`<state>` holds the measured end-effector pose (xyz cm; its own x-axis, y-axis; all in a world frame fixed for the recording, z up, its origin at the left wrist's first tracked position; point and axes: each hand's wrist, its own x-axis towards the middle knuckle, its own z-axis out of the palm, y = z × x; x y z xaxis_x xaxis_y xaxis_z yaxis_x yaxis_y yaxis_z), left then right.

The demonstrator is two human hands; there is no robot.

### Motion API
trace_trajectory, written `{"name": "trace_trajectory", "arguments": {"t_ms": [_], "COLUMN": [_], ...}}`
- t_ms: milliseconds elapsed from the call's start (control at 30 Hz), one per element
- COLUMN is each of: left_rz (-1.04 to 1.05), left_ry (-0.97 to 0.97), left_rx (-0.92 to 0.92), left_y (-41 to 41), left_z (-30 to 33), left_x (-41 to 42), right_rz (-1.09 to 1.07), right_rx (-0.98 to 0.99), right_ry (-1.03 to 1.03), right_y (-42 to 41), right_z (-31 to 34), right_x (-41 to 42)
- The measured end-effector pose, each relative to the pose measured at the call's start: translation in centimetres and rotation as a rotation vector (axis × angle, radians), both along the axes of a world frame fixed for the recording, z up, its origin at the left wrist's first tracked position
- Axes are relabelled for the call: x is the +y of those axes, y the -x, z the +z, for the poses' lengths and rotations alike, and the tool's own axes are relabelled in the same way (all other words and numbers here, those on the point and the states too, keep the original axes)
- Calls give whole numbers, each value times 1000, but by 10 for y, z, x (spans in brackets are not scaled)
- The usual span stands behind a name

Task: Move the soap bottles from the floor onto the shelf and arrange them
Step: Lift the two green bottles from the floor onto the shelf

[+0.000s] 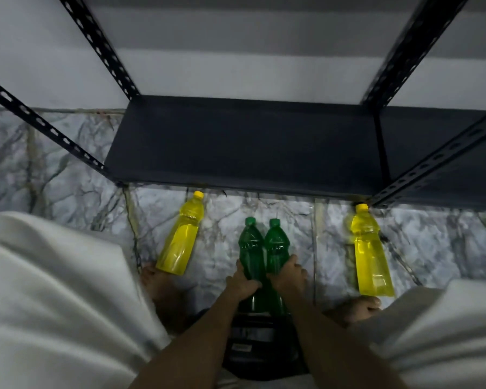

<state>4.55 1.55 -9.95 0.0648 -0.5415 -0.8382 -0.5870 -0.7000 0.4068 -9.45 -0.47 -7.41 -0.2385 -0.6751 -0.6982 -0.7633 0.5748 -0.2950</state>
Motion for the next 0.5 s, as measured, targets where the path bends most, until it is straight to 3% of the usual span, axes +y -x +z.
{"name": "trace_trajectory", "arguments": {"t_ms": [133,333,500], "left_rz": [11,190,180], "left_ry": [-20,42,68], "left_rx": [-82,-21,-20], "left_y": [-4,-4,-11], "left_z": [0,-15,-11], "left_x": [-3,2,-10], "right_rz": [-19,-68,-43], "right_rx": [-35,-82,-120], "right_ry": [6,5,-17], "right_y": [-2,12,19], "right_z": [0,-6,-5], "right_x": [5,-2,-12]}}
